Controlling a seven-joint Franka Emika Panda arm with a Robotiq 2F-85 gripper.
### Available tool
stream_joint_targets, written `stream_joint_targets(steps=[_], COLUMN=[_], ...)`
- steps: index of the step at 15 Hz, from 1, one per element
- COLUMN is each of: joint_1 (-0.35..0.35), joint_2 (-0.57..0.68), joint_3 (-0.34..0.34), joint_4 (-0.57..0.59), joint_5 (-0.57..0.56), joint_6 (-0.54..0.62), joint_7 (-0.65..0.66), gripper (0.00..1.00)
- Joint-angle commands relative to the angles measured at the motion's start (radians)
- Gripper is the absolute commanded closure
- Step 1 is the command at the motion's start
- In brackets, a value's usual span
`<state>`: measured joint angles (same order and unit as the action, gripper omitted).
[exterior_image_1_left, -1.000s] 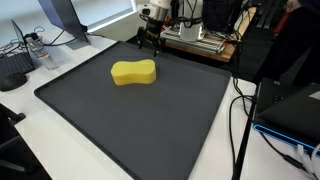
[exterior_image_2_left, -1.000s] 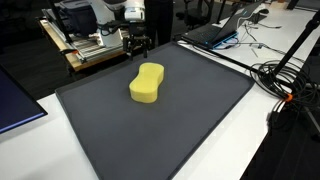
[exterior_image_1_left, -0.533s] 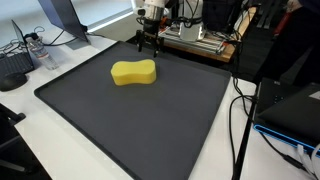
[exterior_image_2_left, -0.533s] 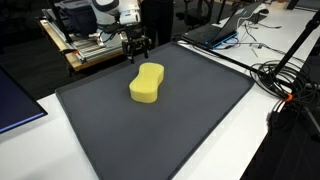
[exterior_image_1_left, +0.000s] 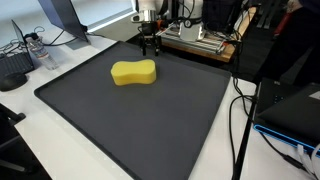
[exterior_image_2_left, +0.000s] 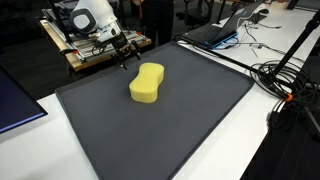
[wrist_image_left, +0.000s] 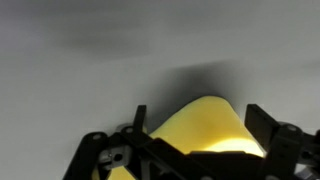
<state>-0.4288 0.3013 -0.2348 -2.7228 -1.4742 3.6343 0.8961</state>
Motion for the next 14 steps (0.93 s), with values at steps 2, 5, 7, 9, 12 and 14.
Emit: stream_joint_targets(steps=[2,5,7,9,12,14], joint_1=[-0.067,-0.051,-0.051,-0.05,-0.043,-0.031], joint_2=[0.053,0.045,0.032,0.03,0.044,0.055], joint_3=[-0.034,-0.072,-0.085,-0.097,-0.112,-0.116], joint_4=[0.136,0.229,0.291,0.358,0.475,0.551], joint_5=[-0.298,-0.341,-0.323,-0.319,-0.344,-0.375], joint_6=[0.208,0.324,0.354,0.356,0.332,0.317], joint_7=[0.33,0.533,0.658,0.787,0.98,1.101], gripper=[0.0,0.0,0.0,0.0,0.0,0.0])
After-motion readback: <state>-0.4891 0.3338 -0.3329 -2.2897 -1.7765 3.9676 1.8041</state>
